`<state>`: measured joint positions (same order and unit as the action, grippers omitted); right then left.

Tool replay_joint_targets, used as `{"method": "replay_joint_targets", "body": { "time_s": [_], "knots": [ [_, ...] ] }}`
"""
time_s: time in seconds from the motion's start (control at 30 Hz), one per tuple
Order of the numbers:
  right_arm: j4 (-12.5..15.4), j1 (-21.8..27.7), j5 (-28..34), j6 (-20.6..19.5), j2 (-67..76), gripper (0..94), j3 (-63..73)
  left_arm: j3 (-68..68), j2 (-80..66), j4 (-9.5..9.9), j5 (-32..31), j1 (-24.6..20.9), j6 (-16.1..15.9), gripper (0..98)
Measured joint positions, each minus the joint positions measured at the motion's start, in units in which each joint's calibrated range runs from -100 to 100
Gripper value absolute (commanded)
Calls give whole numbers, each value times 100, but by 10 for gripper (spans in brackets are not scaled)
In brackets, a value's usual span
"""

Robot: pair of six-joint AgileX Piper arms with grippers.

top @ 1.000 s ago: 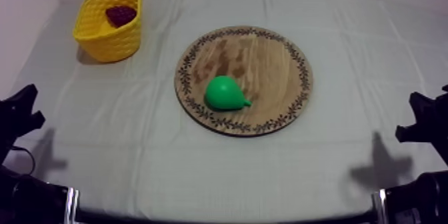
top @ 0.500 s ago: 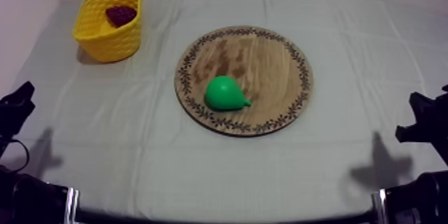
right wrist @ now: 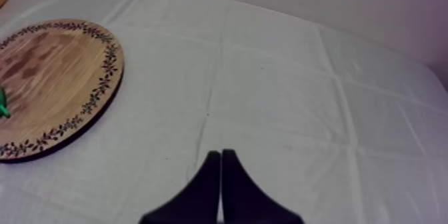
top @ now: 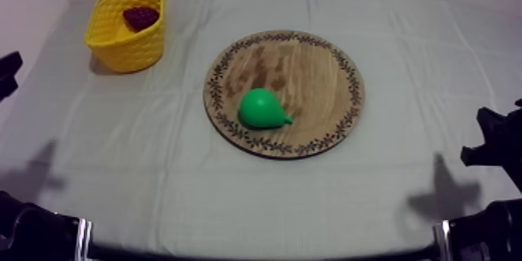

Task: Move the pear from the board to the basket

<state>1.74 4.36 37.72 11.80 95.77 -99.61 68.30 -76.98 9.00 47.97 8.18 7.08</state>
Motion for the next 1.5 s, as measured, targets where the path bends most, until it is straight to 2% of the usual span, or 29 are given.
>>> {"method": "replay_joint_targets", "body": {
  "time_s": [0.2, 0.37, 0.5, 0.77, 1.0, 1.2, 1.5],
  "knots": [
    [0, -3, 0, 0, 0, 5, 0, -1553, 1152, -165, 900, 352, -190, 0],
    [0, -3, 10, 0, 0, 5, 0, -2859, 2142, -156, 1547, 755, -141, 0],
    [0, -3, 2, 0, 0, 5, 0, -3722, 2879, -130, 1785, 1085, -109, 0],
    [0, 0, 2, 0, 0, 5, 0, -4906, 4114, -88, 1929, 1604, -93, 0],
    [0, 0, 2, 0, 0, 5, 0, -5629, 5068, 6, 2034, 2058, 51, 0],
    [0, 0, 2, 0, 0, 5, 0, -5843, 5828, 67, 2044, 2420, 195, 0],
    [0, 0, 2, 0, 0, 5, 0, -5587, 6697, 91, 1608, 2767, 125, 0]
  ]
}}
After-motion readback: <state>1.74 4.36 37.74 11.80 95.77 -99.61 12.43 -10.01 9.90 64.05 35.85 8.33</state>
